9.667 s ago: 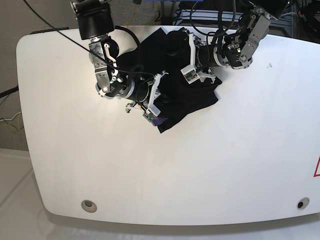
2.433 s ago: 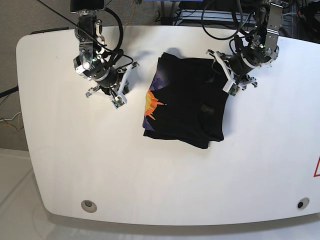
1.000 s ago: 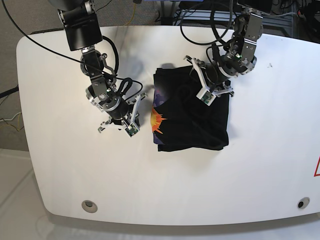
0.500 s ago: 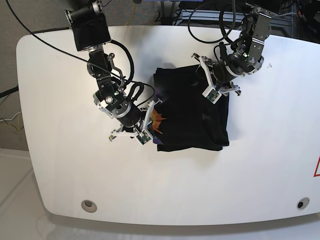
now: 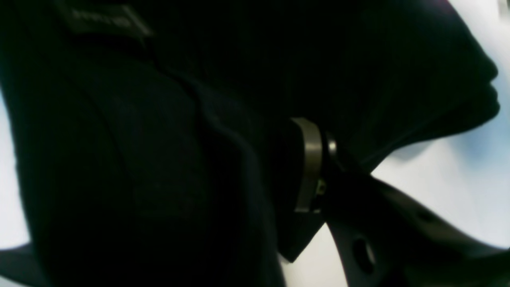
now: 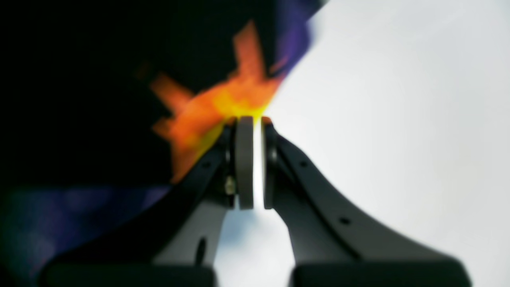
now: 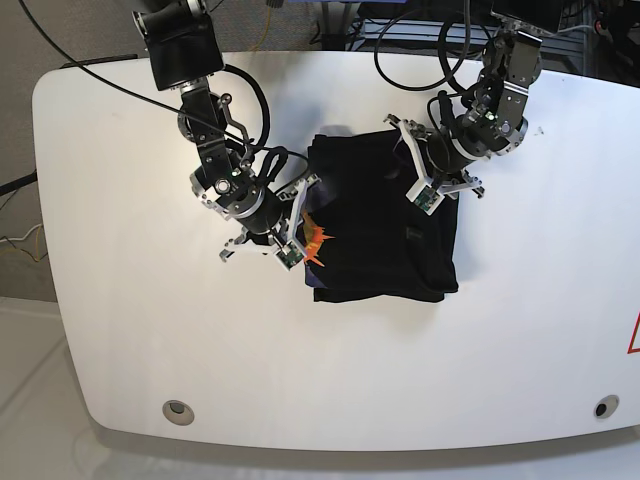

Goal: Fold the T-shirt properly
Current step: 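Hold the bundle with both grippers and tug it to square the fold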

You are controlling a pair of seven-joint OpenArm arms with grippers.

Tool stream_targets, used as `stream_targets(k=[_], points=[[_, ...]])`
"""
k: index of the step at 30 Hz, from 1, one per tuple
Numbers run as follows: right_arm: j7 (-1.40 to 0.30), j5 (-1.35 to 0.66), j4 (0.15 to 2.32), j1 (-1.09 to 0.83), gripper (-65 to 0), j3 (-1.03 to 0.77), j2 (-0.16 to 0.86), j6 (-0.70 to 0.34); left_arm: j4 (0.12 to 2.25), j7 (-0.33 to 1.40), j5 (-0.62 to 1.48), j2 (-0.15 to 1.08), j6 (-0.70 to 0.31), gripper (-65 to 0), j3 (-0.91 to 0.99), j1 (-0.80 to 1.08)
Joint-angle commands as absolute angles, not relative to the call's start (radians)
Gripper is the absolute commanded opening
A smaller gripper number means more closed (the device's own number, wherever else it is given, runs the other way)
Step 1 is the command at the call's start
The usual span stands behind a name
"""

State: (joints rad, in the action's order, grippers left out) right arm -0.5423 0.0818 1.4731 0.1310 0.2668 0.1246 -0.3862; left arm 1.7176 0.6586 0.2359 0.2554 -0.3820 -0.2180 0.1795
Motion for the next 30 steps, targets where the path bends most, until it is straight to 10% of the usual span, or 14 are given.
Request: stream_targets(k=[1, 30], points=[[-0.529, 0.074, 1.492, 0.140, -61.7, 0.265, 0.122, -0.390, 1.733, 0.639, 0.243, 0.260, -0.384, -40.0, -0.209, 0.170], [-0.532, 0.079, 1.521, 0.182, -61.7, 0.260, 0.099, -0.390, 1.817, 0.938, 0.245, 0.254, -0.381, -40.0, 0.163, 0.174]])
